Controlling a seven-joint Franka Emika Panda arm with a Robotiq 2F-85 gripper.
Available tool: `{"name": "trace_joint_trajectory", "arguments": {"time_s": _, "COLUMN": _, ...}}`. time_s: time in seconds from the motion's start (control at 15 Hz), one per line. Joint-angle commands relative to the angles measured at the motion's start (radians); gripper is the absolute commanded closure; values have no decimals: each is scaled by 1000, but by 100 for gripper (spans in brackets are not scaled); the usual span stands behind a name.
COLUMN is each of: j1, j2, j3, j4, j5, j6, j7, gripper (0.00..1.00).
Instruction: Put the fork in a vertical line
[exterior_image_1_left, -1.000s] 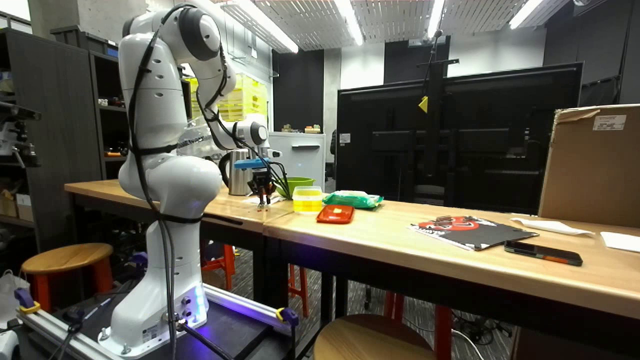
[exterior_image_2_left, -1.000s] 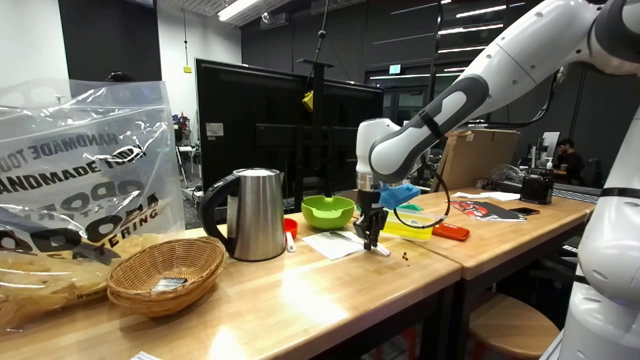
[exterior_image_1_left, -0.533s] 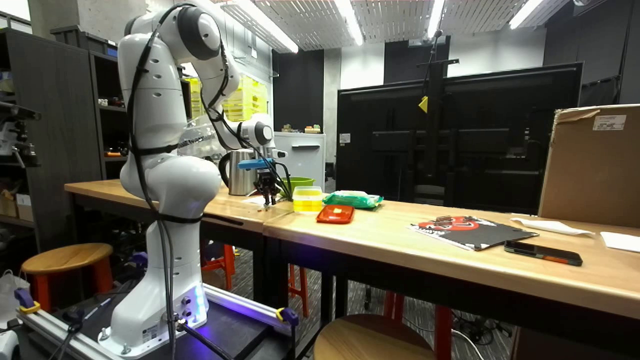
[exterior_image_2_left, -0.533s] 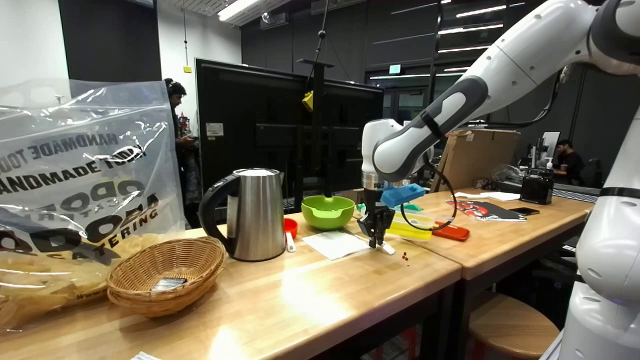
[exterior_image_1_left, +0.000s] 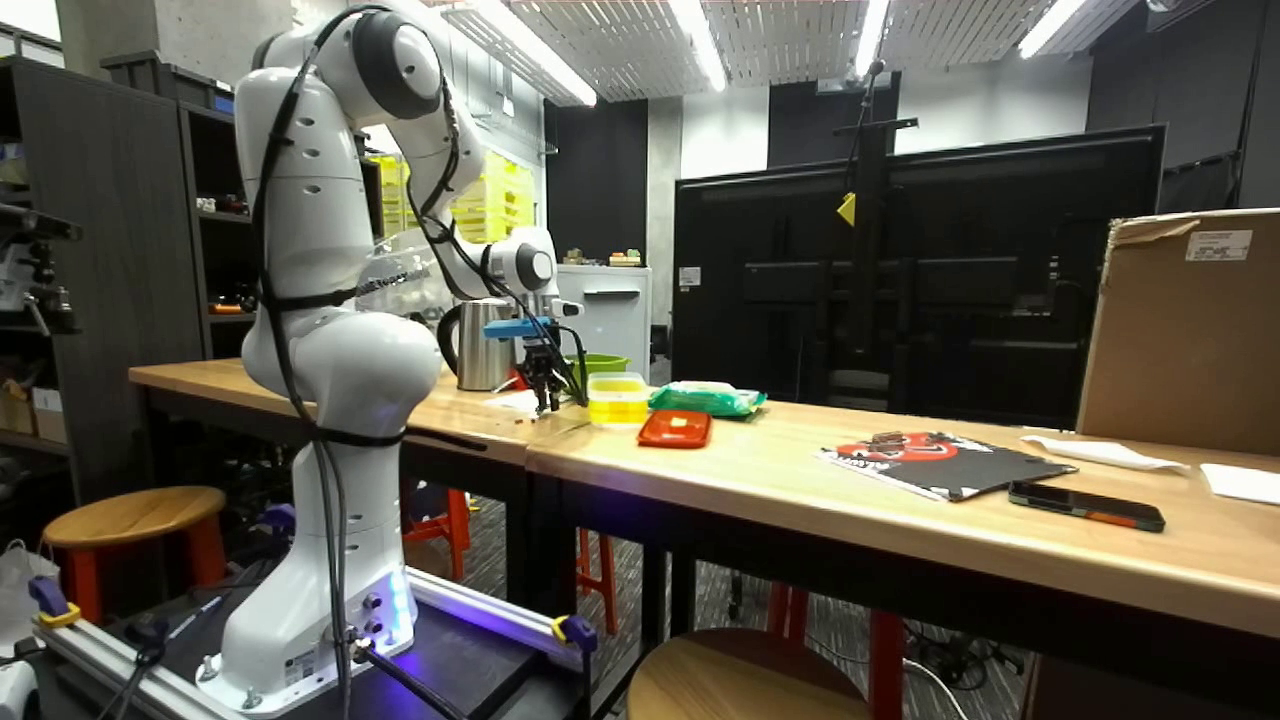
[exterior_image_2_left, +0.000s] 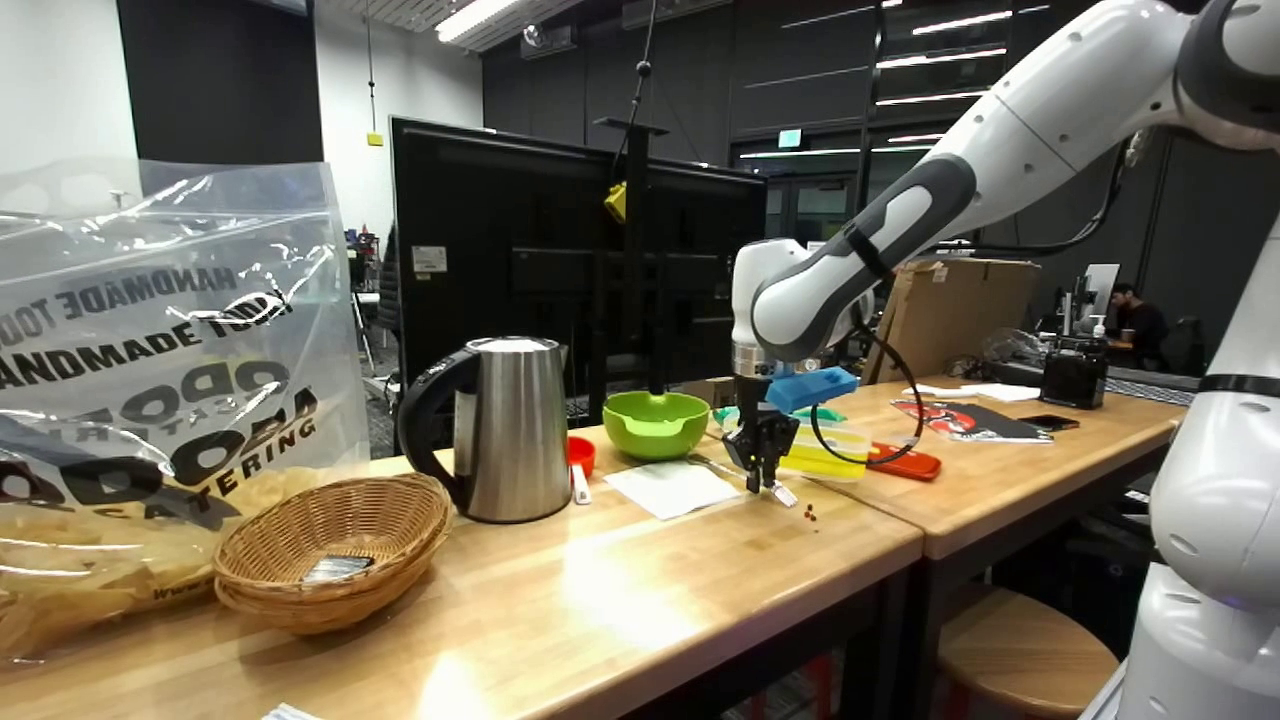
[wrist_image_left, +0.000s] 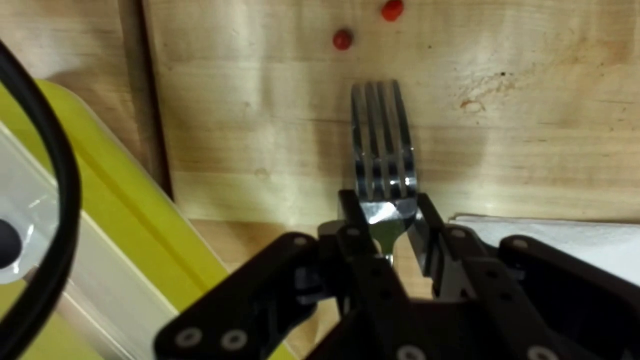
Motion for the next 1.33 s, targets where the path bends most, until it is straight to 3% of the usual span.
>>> {"name": "trace_joint_trajectory", "arguments": {"time_s": 0.0, "j1": -10, "j2": -40, "j3": -5, "j4": -27, "j5": -5, "j6": -10, "j7": 17, "gripper": 93}}
{"name": "trace_joint_trajectory", "arguments": {"time_s": 0.27, "j1": -14, "j2": -39, "j3": -10, "j4": -29, "j5": -3, "j6": -10, "j7": 15, "gripper": 93}}
{"name": "trace_joint_trajectory", "arguments": {"time_s": 0.33, "j1": -13, "j2": -39, "j3": -12, "j4": -28, "j5": 1, "j6": -16, "j7": 10, "gripper": 61}}
{"name": "trace_joint_trajectory", "arguments": {"time_s": 0.4, "j1": -13, "j2": -38, "j3": -12, "j4": -28, "j5": 0, "j6": -14, "j7": 12, "gripper": 48}}
{"name": "trace_joint_trajectory", "arguments": {"time_s": 0.93, "j1": -8, "j2": -70, "j3": -6, "j4": -43, "j5": 6, "j6": -27, "j7": 15, "gripper": 0}}
{"name": "trace_joint_trajectory", "arguments": {"time_s": 1.27, "j1": 12, "j2": -167, "j3": 26, "j4": -100, "j5": -8, "j6": -81, "j7": 21, "gripper": 0}}
